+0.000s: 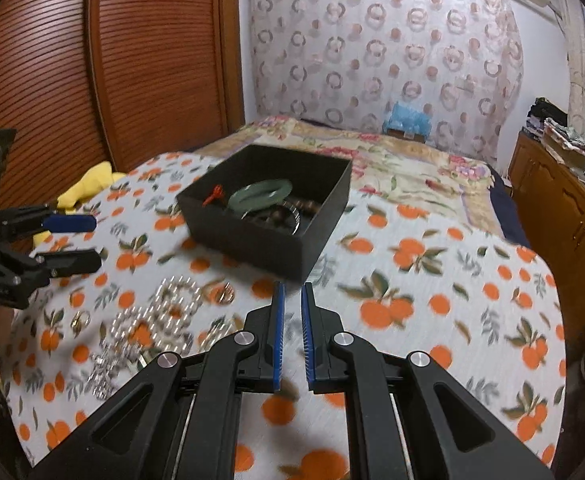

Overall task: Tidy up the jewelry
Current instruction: 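Move both tools toward the pearl necklaces beside the box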

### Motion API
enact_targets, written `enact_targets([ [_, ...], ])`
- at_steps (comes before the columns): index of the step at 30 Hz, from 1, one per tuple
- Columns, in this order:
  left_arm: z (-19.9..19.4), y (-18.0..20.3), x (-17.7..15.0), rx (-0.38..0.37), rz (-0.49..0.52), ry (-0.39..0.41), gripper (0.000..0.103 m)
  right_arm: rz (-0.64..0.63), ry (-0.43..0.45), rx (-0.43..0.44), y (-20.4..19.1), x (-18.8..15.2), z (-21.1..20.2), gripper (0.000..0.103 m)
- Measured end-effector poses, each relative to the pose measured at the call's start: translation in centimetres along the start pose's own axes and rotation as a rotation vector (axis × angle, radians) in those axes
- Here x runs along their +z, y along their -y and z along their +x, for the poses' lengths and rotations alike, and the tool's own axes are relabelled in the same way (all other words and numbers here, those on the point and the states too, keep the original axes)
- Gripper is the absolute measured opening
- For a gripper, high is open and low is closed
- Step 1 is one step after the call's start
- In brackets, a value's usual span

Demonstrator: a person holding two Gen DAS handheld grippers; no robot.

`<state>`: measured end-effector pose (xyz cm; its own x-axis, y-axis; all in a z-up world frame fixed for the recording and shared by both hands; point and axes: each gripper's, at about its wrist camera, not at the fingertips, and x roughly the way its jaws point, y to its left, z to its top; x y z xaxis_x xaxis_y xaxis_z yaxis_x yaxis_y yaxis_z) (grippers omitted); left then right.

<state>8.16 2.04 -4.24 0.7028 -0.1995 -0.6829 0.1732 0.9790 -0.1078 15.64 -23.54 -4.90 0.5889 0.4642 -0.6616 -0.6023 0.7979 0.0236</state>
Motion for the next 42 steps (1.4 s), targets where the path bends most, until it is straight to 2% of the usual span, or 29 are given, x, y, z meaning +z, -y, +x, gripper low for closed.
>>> enact_targets([
  [2,-0.4,0.5,-0.6,0.002,0.002,0.003,0.072,0.001,-0.011,0.014,-0.5,-0.6,0.0,0.018],
  [14,-0.7,1.3,-2.1,-0.014,0.004,-0.008,0.072,-0.026,-0.145,0.069,-2.6,-3.3,1.6,0.018],
  [16,-0.7,1.3,-2.1,-0.017,0.004,-0.009,0.072,-0.041,-0.157,0.033,-2.7,-3.4,1.9,0.023],
  [19,-0.7,1.3,-2.2,-0.019,0.003,-0.009,0.072,-0.037,-0.165,-0.019,-2.2,-3.0,2.1,0.023],
  [22,-0.6,1.2,-2.3,-0.017,0.000,-0.016,0.072,-0.036,-0.170,-0.012,-1.9,-3.0,2.1,0.023],
  [25,-0.1,1.0,-2.5,-0.022,-0.007,-0.031,0.072,-0.042,-0.170,-0.049,-1.7,-3.0,1.9,0.021],
  [33,0.7,1.1,-2.6,-0.021,-0.003,-0.053,0.072,-0.028,-0.176,-0.013,-1.0,-3.1,1.9,0.021],
  [35,0.7,1.2,-2.7,-0.020,-0.002,-0.055,0.072,-0.042,-0.176,-0.029,-1.3,-3.1,1.9,0.021],
  [39,0.8,1.3,-2.7,-0.021,0.000,-0.058,0.072,-0.067,-0.194,-0.115,-0.9,-3.0,2.3,0.021],
  [42,0.8,1.3,-2.7,-0.021,-0.002,-0.057,0.072,-0.035,-0.181,-0.087,-0.2,-3.1,2.1,0.021],
])
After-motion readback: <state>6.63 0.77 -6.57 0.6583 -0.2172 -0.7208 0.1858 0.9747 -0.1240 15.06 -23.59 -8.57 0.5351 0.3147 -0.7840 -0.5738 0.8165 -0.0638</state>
